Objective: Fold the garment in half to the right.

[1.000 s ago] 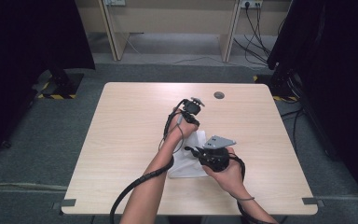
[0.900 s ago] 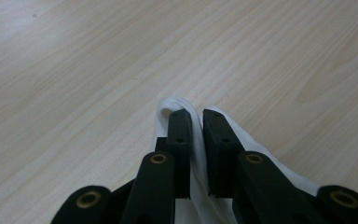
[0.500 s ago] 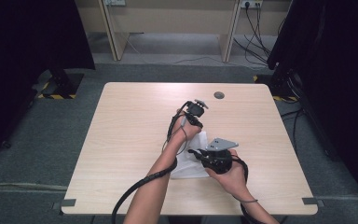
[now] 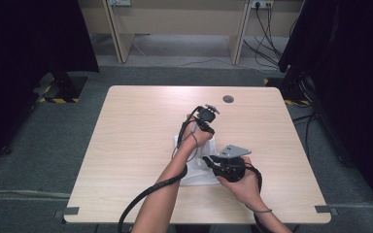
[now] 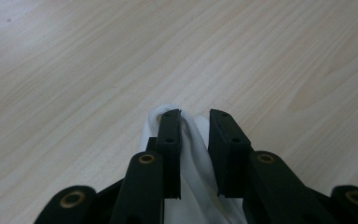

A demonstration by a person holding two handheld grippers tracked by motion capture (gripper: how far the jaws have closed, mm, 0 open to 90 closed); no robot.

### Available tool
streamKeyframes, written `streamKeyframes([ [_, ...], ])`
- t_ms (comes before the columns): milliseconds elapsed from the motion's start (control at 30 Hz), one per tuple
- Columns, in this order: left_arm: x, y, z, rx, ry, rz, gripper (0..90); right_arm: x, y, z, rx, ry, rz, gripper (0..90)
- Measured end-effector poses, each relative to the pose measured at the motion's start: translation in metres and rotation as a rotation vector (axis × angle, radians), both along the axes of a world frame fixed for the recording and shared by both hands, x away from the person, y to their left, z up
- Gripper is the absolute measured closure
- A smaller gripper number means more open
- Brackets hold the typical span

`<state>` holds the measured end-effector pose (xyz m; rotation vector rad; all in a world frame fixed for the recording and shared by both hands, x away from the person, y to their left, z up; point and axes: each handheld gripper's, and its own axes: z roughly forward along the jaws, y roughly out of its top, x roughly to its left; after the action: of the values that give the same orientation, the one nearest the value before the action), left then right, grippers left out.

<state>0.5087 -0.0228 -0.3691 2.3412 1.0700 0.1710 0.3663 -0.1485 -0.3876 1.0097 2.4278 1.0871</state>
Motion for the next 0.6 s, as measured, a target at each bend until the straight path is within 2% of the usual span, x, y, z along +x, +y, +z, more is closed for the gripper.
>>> streamKeyframes([
  [300,0.0,-0.007,-0.001,-0.005,0.0,-0.005,72.0,-0.003,-0.009,0.003,-0.041,0.0,-0.023,66.2],
  [600,0.0,-0.011,0.001,-0.01,-0.011,-0.007,69.0,-0.005,-0.019,0.005,-0.06,0.008,-0.041,59.9],
])
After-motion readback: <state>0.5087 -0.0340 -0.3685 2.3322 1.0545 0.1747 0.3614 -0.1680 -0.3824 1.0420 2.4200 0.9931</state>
